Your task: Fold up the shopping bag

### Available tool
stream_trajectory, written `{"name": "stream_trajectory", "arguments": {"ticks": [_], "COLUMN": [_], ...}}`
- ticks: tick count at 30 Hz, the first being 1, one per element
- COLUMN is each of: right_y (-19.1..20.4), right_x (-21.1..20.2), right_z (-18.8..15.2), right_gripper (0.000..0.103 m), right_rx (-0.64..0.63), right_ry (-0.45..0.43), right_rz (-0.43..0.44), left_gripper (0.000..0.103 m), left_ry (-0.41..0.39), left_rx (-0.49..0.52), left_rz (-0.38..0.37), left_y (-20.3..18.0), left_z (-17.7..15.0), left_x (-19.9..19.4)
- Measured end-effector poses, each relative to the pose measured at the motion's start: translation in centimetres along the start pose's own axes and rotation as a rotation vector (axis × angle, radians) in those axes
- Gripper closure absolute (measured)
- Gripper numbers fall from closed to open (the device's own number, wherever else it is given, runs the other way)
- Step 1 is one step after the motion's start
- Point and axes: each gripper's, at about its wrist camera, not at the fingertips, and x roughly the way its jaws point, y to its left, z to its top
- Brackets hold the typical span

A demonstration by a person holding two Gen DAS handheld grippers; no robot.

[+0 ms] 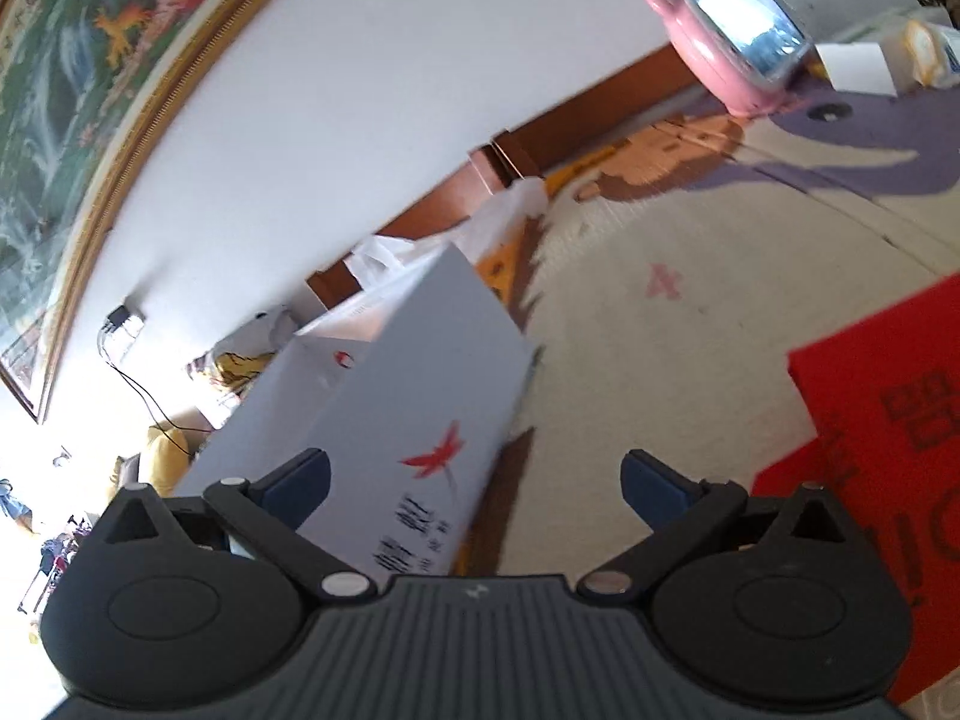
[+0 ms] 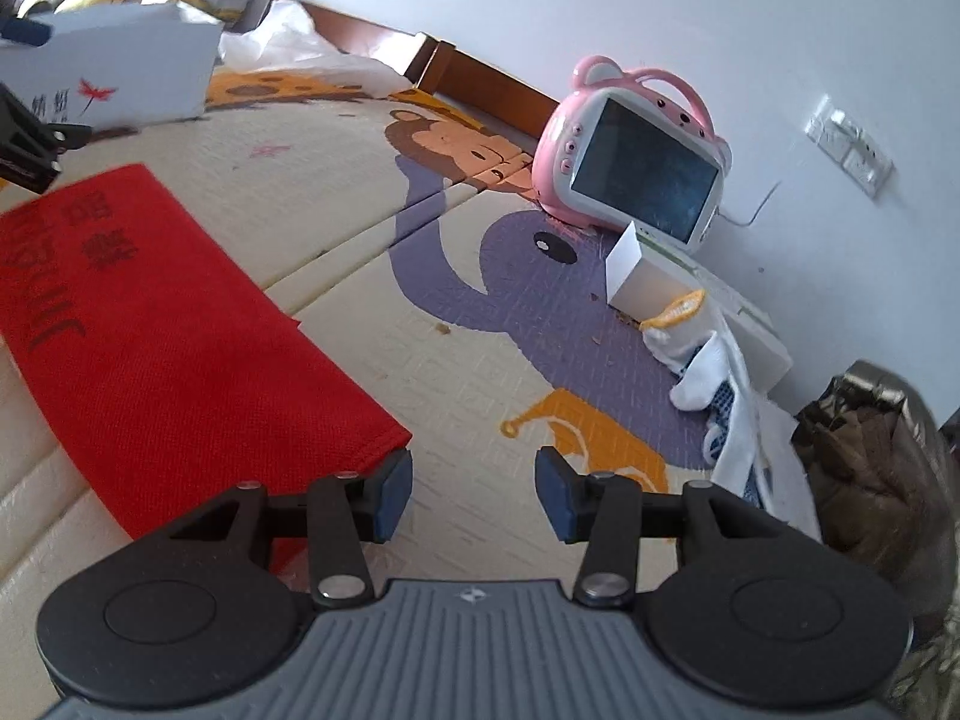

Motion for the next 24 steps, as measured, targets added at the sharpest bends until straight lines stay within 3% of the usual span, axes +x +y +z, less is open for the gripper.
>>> {"name": "stream_trajectory", "arguments": {"ticks": [9, 12, 19, 21, 24], "right_y": [-0.8, -0.3, 2.0, 3.1, 4.6], "right_x": [0.7, 1.4, 2.3, 2.6, 2.3], "right_z": [-0.1, 0.4, 2.2, 2.8, 3.3], "right_gripper": [0.052, 0.052, 0.054, 0.054, 0.054], "right_rx": [-0.022, -0.054, -0.244, -0.355, -0.489], "right_ry": [0.065, 0.069, -0.017, -0.055, -0.137], "right_rz": [-0.006, -0.006, -0.024, -0.059, -0.034], "left_gripper": [0.001, 0.001, 0.001, 0.001, 0.001], "left_ry": [0.011, 0.006, -0.006, -0.008, -0.011], "left_rx": [0.026, -0.011, -0.033, -0.035, -0.040], "left_rz": [0.008, -0.035, -0.069, -0.076, -0.098], "left_y": [-1.0, -0.5, 0.0, 0.0, 0.2], "left_z": [-0.8, -0.9, -1.2, -1.3, -1.4], "left_x": [0.9, 1.1, 1.4, 1.3, 1.0]}}
